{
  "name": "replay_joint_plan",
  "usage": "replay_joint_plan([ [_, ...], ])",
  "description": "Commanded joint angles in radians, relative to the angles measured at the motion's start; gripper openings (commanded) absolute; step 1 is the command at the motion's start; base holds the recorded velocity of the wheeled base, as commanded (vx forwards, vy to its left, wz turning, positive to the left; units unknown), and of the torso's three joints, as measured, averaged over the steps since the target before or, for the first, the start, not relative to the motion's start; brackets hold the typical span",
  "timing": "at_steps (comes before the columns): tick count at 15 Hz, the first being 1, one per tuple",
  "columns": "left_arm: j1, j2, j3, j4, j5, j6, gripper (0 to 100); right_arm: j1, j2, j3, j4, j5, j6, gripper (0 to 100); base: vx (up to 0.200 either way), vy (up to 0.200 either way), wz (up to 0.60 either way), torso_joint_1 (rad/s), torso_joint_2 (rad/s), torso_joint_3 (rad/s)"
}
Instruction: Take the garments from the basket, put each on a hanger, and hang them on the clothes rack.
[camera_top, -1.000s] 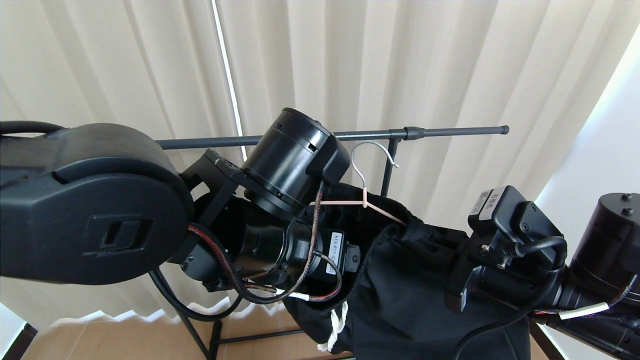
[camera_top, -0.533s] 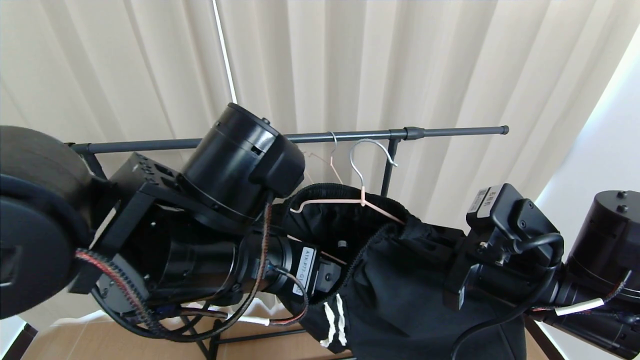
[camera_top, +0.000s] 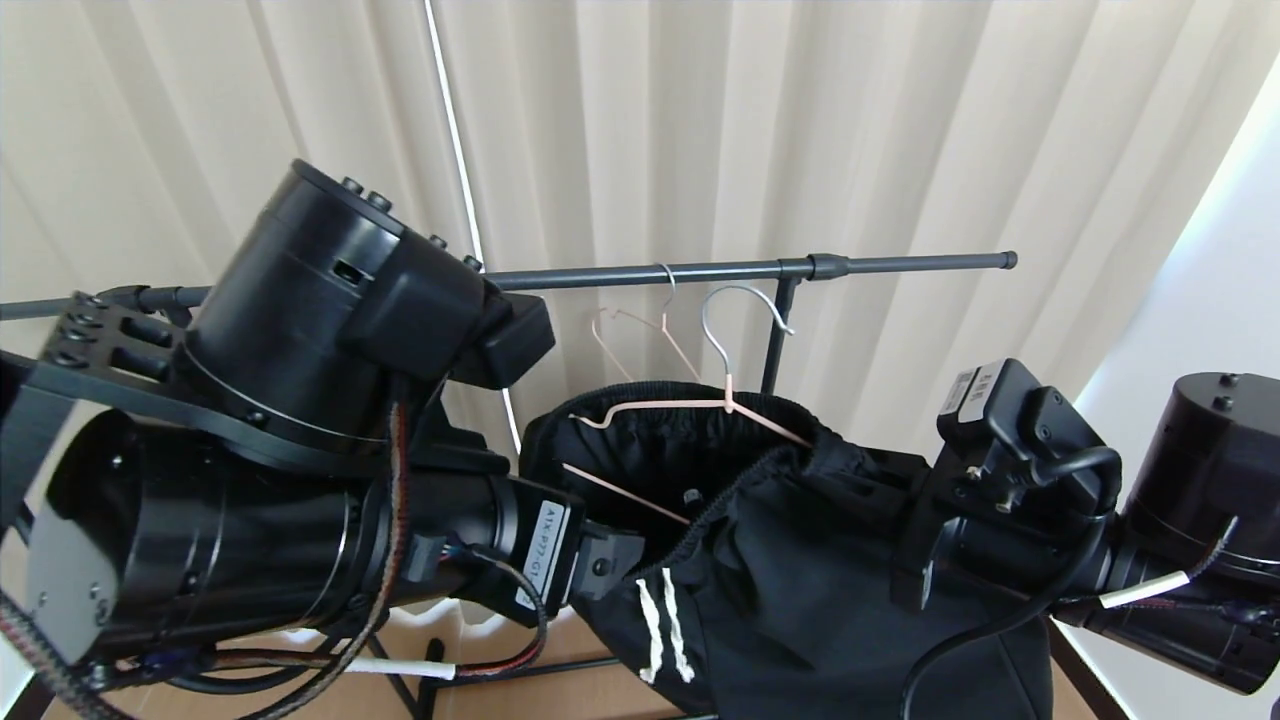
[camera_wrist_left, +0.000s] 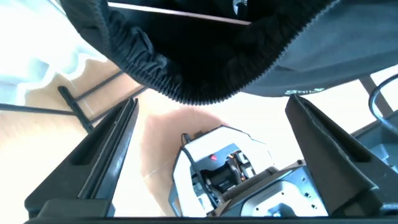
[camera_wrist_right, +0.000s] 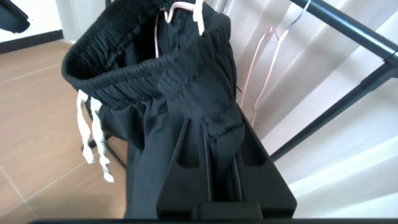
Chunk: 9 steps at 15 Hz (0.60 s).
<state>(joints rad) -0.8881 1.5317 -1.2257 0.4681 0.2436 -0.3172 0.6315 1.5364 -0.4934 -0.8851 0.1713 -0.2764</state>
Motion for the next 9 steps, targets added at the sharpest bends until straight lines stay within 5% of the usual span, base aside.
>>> replay_joint_plan([
  [1,0.052,-0.084,0.038,-0.002,-0.003,0.06,100,-0.039,0.001,-0.002,0.0,0.051,0.019,0,0.0,0.0,0.0,0.0,0.0,0.0],
  [3,0.15,-0.168,0.115,-0.063,-0.063,0.188,100,-0.087,0.002,-0.001,0.0,0.14,0.026,0,0.0,0.0,0.0,0.0,0.0,0.0],
  [7,0.406,-0.277,0.198,-0.135,-0.425,0.501,100,-0.144,-0.005,0.01,0.0,0.313,0.092,0,0.0,0.0,0.0,0.0,0.0,0.0],
  [8,0.406,-0.277,0.198,-0.135,-0.425,0.501,100,-0.144,-0.005,0.01,0.0,0.313,0.092,0,0.0,0.0,0.0,0.0,0.0,0.0],
  [9,0.512,-0.263,0.213,-0.135,-0.524,0.658,100,-0.161,-0.009,0.012,0.0,0.39,0.112,0,0.0,0.0,0.0,0.0,0.0,0.0],
])
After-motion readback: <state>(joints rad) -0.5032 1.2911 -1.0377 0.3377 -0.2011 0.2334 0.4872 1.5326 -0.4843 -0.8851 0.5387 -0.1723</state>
